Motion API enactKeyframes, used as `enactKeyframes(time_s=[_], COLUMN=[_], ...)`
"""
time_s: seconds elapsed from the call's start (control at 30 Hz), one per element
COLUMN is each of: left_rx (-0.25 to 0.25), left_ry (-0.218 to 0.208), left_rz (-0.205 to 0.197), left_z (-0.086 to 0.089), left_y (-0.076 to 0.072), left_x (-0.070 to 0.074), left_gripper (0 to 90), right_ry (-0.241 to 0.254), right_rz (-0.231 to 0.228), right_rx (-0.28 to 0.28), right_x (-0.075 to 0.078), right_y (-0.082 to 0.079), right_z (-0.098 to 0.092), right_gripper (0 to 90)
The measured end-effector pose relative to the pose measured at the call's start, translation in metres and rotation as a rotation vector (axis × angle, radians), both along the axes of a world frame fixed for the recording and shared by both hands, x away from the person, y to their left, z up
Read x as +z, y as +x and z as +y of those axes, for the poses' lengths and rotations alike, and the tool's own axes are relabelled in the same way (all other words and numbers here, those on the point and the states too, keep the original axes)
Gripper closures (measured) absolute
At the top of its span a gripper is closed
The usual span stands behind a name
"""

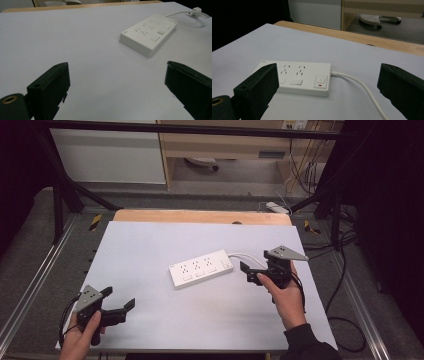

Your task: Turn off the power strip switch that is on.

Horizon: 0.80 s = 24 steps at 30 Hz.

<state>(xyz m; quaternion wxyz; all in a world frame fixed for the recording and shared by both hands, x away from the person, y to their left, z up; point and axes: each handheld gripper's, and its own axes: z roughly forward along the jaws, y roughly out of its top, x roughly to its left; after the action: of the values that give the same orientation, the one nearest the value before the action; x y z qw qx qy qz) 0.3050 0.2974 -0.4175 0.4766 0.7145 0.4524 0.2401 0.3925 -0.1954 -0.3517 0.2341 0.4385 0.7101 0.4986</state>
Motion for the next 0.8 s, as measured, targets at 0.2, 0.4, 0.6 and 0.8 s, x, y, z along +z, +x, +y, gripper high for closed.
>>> enactKeyframes(time_s=[0.2, 0.4, 0.6, 0.8], left_rx=[0.000, -0.001, -0.002, -0.001], left_ry=[0.000, 0.000, 0.000, -0.001], left_rz=[0.002, 0.004, 0.001, 0.001], left_z=[0.000, 0.000, 0.000, 0.000], left_y=[0.000, 0.000, 0.000, 0.000], left_x=[0.000, 0.000, 0.000, 0.000], left_gripper=[6.0, 6.0, 6.0, 6.0], right_ry=[-0.011, -0.020, -0.021, -0.016], right_rz=[0.002, -0.002, -0.001, -0.005], right_rx=[0.015, 0.023, 0.026, 0.032], right_x=[0.001, 0.003, 0.002, 0.001], right_y=[0.005, 0.009, 0.013, 0.017], right_z=[0.008, 0.015, 0.021, 0.025], right_gripper=[4.1, 4.7, 5.4, 5.7])
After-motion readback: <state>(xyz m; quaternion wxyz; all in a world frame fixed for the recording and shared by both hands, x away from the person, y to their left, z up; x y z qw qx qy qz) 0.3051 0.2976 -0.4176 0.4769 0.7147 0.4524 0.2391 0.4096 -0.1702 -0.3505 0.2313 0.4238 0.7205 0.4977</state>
